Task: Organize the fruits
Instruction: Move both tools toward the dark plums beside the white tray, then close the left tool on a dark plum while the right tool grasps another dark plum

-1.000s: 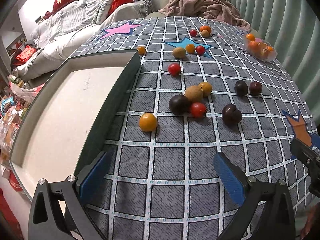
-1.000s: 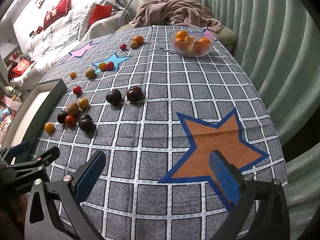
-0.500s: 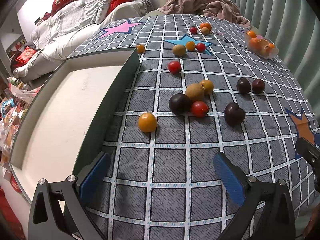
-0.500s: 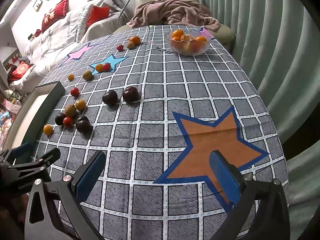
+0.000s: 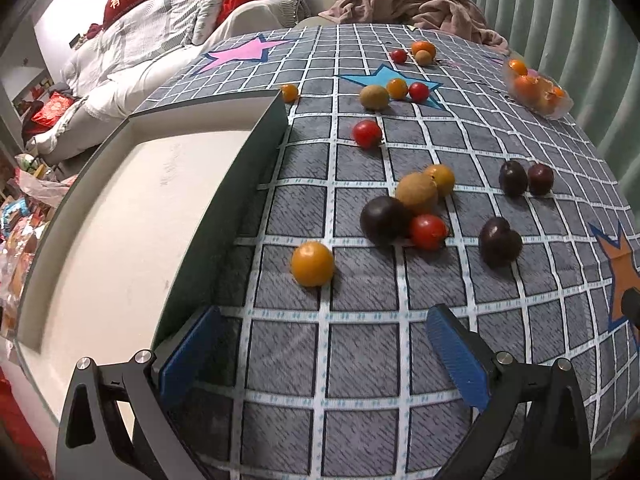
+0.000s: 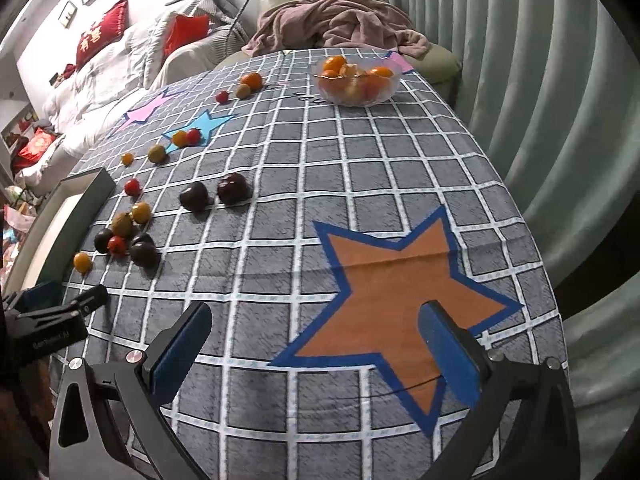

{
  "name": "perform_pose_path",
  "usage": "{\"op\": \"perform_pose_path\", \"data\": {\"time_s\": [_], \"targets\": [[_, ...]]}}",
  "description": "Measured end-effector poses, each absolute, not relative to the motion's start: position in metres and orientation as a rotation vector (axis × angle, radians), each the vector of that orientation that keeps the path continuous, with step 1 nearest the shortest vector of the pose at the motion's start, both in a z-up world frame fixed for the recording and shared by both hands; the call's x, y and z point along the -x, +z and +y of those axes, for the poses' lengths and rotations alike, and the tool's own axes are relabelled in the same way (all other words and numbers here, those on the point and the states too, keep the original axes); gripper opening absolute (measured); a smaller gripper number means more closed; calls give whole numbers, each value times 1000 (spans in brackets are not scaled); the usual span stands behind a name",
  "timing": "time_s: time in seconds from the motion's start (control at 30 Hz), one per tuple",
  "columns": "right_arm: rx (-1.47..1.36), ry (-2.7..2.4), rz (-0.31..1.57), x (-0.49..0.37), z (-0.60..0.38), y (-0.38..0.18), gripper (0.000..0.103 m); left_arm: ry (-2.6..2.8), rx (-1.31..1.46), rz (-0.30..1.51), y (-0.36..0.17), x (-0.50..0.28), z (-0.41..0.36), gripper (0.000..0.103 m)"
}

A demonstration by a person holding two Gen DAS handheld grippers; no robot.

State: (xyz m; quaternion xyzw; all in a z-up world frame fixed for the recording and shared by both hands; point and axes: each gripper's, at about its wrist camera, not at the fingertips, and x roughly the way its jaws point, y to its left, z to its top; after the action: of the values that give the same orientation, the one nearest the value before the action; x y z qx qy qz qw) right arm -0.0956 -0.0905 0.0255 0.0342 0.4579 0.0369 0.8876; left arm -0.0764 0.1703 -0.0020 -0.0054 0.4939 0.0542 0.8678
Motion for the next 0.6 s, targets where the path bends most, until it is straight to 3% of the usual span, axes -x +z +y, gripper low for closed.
{"op": "perform_pose_path", "data": {"time_s": [0.6], "targets": [[9,196,1012,22,-46,13,103,61,-9,1041,-3,48,167,103]]}}
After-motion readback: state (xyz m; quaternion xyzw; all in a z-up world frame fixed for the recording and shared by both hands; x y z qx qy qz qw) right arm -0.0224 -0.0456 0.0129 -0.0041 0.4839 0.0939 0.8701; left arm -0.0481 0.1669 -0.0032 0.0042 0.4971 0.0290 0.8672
